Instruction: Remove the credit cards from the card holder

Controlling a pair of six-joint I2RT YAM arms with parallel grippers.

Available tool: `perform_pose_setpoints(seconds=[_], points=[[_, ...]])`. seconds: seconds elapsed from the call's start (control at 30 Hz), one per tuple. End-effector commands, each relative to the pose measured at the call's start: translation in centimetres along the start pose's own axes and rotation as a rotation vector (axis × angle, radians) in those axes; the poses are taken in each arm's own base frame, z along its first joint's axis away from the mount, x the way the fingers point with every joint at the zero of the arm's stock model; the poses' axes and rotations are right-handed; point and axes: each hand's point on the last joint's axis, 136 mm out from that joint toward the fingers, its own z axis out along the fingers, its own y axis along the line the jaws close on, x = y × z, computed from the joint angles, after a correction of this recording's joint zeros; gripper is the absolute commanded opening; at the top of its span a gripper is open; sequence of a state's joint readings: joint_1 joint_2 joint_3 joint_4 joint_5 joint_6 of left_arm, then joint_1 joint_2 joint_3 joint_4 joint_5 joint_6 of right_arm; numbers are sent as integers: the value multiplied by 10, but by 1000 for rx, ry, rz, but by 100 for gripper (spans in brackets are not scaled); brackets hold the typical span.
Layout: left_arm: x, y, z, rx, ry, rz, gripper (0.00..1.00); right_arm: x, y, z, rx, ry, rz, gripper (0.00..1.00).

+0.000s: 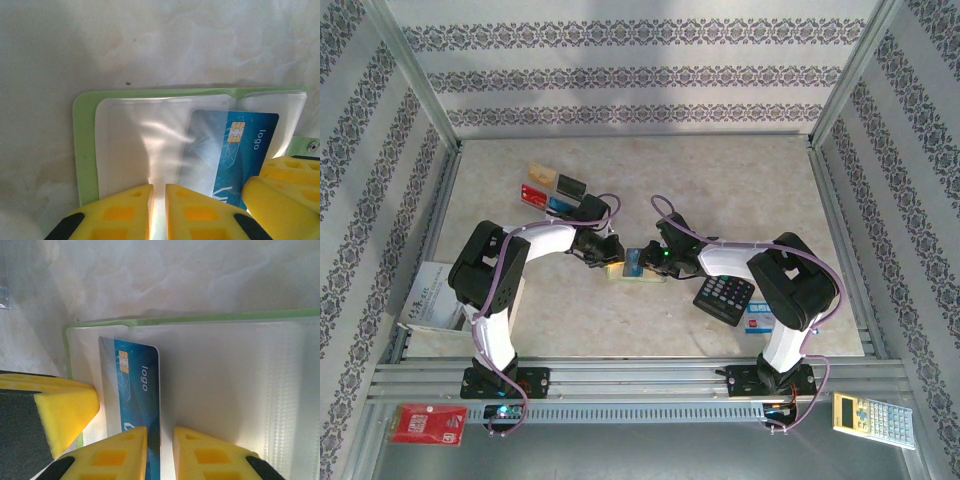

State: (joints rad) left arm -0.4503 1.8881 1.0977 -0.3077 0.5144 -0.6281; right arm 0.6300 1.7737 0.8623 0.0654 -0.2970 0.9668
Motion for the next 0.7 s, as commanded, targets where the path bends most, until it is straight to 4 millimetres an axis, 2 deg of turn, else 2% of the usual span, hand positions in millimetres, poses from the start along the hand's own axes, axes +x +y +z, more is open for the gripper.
perform_pose_setpoints(seconds=[0.0,0.2,0.43,0.67], points=[[11,22,12,-85,42,-5,15,-2,-3,4,4,11,11,20],[10,23,11,-96,40,0,15,-5,-4,0,6,-16,11,13],[7,21,4,-96,13,1,16,-12,-5,-14,-15,-77,1,0],[-1,10,-18,-58,-53,3,23,-25,-11,-42,-42,-173,-29,0]])
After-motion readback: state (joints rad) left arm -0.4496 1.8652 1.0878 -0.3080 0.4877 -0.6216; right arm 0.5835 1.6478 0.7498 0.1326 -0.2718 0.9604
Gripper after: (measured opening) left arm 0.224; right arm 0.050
